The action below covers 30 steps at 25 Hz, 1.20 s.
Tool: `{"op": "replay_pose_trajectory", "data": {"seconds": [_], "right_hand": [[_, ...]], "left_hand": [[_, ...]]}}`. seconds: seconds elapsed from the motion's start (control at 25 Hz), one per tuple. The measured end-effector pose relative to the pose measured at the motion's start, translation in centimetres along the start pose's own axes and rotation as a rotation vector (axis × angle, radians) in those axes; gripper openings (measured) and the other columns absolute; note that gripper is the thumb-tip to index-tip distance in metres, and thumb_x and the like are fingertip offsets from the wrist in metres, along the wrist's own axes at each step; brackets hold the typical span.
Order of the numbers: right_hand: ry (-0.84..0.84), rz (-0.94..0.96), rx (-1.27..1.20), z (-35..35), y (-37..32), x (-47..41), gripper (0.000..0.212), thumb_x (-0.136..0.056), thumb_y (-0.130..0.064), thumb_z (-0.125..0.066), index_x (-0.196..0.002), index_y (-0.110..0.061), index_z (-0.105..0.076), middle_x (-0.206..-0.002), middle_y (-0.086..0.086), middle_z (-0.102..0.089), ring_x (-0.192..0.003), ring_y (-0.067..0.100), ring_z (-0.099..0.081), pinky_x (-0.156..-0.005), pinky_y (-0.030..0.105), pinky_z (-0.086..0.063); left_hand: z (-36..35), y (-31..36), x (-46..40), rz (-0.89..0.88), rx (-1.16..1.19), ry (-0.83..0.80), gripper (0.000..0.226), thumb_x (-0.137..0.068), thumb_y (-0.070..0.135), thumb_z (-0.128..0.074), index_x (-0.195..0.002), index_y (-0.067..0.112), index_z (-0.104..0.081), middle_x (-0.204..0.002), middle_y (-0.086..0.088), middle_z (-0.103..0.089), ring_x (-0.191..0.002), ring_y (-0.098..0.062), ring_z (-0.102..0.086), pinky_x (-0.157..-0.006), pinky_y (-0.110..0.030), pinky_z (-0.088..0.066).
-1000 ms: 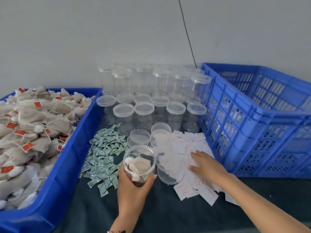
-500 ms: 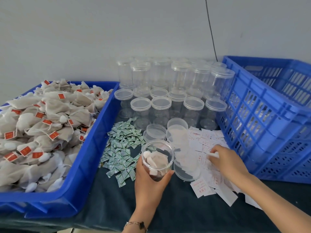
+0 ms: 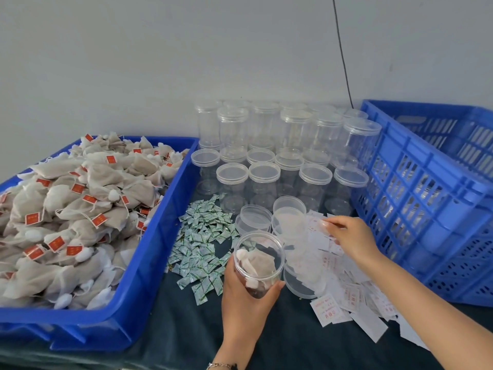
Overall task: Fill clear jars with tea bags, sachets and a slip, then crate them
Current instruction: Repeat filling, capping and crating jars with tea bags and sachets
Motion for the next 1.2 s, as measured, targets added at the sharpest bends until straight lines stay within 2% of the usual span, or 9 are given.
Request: {"op": "replay_pose_trajectory", "data": {"seconds": [0.2, 0.36, 0.52, 0.72, 0.84, 0.96, 1.04, 1.12, 1.2], "right_hand": [[0.042, -0.271, -0.219, 0.3, 4.1, -1.1, 0.022, -0.085, 0.006, -0.06, -0.097, -0.012, -0.063, -0.096, 0.006, -0.065, -0.077, 0.016, -0.065, -0.071, 0.028, -0.053], [0.072, -0.325, -0.235, 0.9, 4.4, -0.8, 0.017, -0.089, 0.002, -0.054, -0.083, -0.01, -0.063, -0.085, 0.01, -0.067, -0.075, 0.022, -0.067, -0.077, 0.041, -0.057], [0.03, -0.151, -0.048, 0.6, 0.7, 0.9, 0.016, -0.092, -0.01, -0.052, -0.088, -0.004, -0.066, -0.072, 0.006, -0.07, -0.062, 0.018, -0.064, -0.064, 0.035, -0.057], [-0.325, 0.126, -0.171, -3.2, -8.1, 5.5, 0.007, -0.088, -0.022, -0.063, -0.081, -0.02, -0.064, -0.064, -0.006, -0.068, -0.047, 0.002, -0.054, -0.042, 0.014, -0.039], [-0.375, 0.283, 0.078, -5.3, -10.3, 6.6, 0.016, -0.086, -0.023, -0.063, -0.07, -0.022, -0.064, -0.071, -0.018, -0.058, -0.065, -0.006, -0.05, -0.059, 0.008, -0.036], [-0.375, 0.356, 0.229, -7.0, -10.4, 6.9, 0.017, -0.091, -0.022, -0.054, -0.087, -0.018, -0.07, -0.112, -0.019, -0.046, -0.107, 0.0, -0.033, -0.089, 0.018, -0.027], [-0.36, 0.408, 0.303, -7.6, -10.2, 7.2, 0.024, -0.093, -0.024, -0.049, -0.091, -0.017, -0.072, -0.128, -0.017, -0.042, -0.117, 0.004, -0.025, -0.101, 0.027, -0.025], [-0.348, 0.404, 0.31, -7.7, -10.0, 7.5, 0.02, -0.09, -0.025, -0.052, -0.099, -0.022, -0.07, -0.135, -0.016, -0.04, -0.123, 0.005, -0.026, -0.103, 0.028, -0.027], [-0.333, 0.4, 0.259, -7.5, -9.7, 7.5, 0.019, -0.087, -0.023, -0.059, -0.104, -0.03, -0.066, -0.131, -0.016, -0.04, -0.123, 0.003, -0.031, -0.095, 0.017, -0.027]], "left_hand": [[-0.1, -0.1, -0.1, -0.013, -0.006, 0.014, 0.103, -0.044, 0.067, -0.08, -0.134, 0.048, -0.031, -0.129, 0.024, -0.05, -0.12, 0.001, -0.051, -0.098, -0.034, -0.05], [-0.1, -0.3, -0.1, -0.013, -0.015, 0.011, 0.106, -0.043, 0.069, -0.079, -0.135, 0.049, -0.029, -0.131, 0.023, -0.049, -0.122, -0.002, -0.05, -0.098, -0.036, -0.05], [-0.1, -0.2, -0.1, -0.014, -0.024, 0.014, 0.106, -0.043, 0.068, -0.079, -0.135, 0.049, -0.03, -0.131, 0.023, -0.049, -0.121, -0.001, -0.05, -0.098, -0.034, -0.05], [0.0, -0.2, 0.0, 0.008, -0.034, 0.011, 0.112, -0.043, 0.069, -0.077, -0.14, 0.04, -0.03, -0.133, 0.018, -0.049, -0.121, -0.004, -0.05, -0.098, -0.036, -0.049], [-0.1, -0.1, 0.1, 0.018, -0.035, 0.002, 0.115, -0.042, 0.069, -0.077, -0.142, 0.036, -0.029, -0.134, 0.014, -0.049, -0.121, -0.007, -0.052, -0.097, -0.037, -0.05], [0.0, 0.1, 0.1, 0.029, -0.003, -0.009, 0.117, -0.042, 0.067, -0.079, -0.143, 0.035, -0.029, -0.134, 0.013, -0.05, -0.122, -0.008, -0.052, -0.098, -0.038, -0.049], [-0.1, 0.1, 0.1, 0.031, 0.028, -0.014, 0.115, -0.043, 0.065, -0.081, -0.142, 0.036, -0.03, -0.133, 0.012, -0.052, -0.12, -0.008, -0.054, -0.096, -0.038, -0.051], [-0.1, 0.1, 0.1, 0.033, 0.049, -0.014, 0.113, -0.043, 0.063, -0.082, -0.14, 0.036, -0.032, -0.13, 0.01, -0.055, -0.116, -0.008, -0.056, -0.093, -0.037, -0.053], [-0.2, 0.1, 0.1, 0.04, 0.082, -0.013, 0.11, -0.043, 0.059, -0.084, -0.139, 0.038, -0.034, -0.127, 0.009, -0.056, -0.113, -0.009, -0.058, -0.09, -0.037, -0.054]]}}
Point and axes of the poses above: each hand's wrist, its own x-axis away from the middle knuckle, its own z-axis out of the back of the hand, y = z × x, the point moved 5 cm from there along -x, towards the middle knuckle
